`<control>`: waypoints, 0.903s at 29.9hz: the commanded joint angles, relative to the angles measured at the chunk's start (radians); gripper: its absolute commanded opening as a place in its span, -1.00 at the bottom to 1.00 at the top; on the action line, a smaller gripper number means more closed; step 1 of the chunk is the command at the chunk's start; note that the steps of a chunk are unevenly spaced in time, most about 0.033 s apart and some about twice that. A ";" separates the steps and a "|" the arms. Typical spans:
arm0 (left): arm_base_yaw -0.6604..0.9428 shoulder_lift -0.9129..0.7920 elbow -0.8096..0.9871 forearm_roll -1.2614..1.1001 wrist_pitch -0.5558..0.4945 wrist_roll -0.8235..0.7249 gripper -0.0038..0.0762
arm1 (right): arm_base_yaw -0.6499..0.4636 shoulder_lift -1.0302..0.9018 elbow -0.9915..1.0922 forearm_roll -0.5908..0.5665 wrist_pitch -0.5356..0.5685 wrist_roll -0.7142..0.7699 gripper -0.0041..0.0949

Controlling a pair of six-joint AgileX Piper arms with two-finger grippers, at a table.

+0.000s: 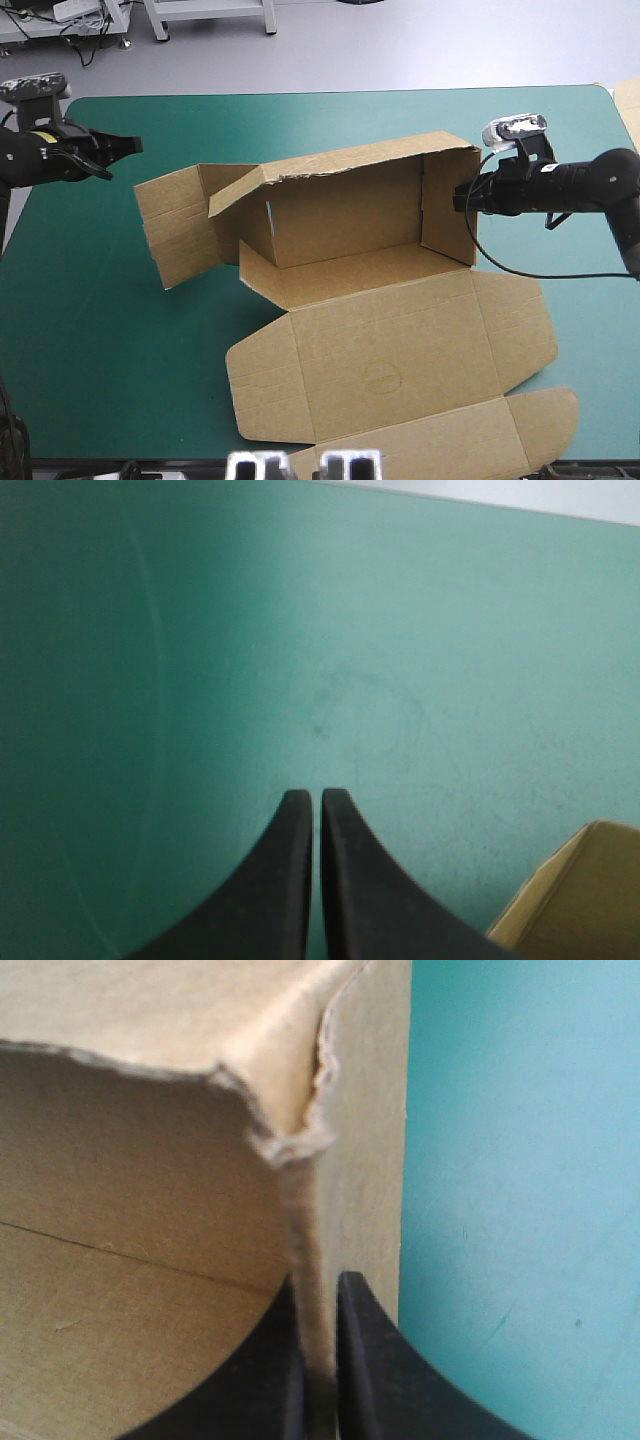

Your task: Fold the box

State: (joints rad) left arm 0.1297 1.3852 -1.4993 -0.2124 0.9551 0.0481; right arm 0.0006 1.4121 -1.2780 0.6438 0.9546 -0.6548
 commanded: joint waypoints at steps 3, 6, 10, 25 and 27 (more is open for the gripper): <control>0.124 0.008 -0.034 -0.177 0.067 0.110 -0.87 | -0.001 0.108 -0.200 -0.030 0.168 0.168 -0.91; 0.128 0.021 -0.032 -0.162 0.114 0.129 -0.87 | -0.001 0.212 -0.286 -0.042 0.230 0.195 -0.91; 0.128 0.034 -0.032 -0.159 0.131 0.129 -0.88 | 0.009 0.348 -0.392 -0.045 0.282 0.213 -0.91; 0.128 0.086 -0.032 -0.170 0.115 0.192 -0.88 | 0.251 0.473 -0.510 -0.546 0.087 0.138 -0.65; 0.128 0.096 -0.032 -0.170 0.115 0.206 -0.88 | 0.265 0.473 -0.511 -0.571 0.083 0.141 -0.46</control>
State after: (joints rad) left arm 0.2562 1.5062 -1.4993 -0.3500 1.1111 0.2393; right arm 0.2539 1.9278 -1.7651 0.1674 1.0533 -0.4974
